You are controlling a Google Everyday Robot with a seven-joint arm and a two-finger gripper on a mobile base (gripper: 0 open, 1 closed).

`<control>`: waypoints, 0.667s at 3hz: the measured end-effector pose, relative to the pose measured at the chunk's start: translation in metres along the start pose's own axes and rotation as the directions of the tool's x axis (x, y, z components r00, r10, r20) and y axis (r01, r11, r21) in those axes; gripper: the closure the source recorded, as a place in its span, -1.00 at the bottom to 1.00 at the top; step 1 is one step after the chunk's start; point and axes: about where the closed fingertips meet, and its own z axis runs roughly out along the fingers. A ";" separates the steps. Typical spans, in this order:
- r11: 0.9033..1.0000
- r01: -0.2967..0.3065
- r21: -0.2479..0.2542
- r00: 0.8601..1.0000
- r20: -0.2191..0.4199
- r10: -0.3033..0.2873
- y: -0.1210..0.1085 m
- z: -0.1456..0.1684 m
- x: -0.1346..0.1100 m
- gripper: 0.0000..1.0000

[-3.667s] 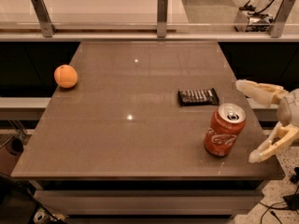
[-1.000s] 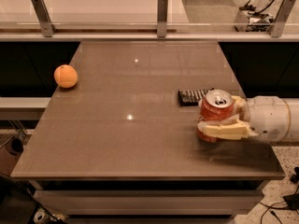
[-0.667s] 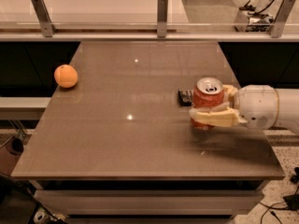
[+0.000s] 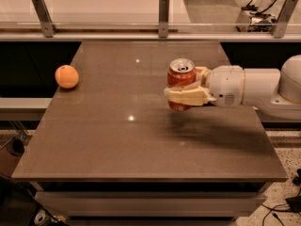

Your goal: Move coke can near orange

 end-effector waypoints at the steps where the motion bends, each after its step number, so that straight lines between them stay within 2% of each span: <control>1: 1.000 -0.017 -0.003 1.000 -0.018 0.017 -0.002 0.054 -0.014 1.00; 2: 1.000 0.004 0.010 1.000 -0.029 -0.004 0.002 0.107 -0.025 1.00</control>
Offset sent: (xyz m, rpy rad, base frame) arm 0.0490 0.1681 0.0017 -0.0509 -0.0260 -0.0417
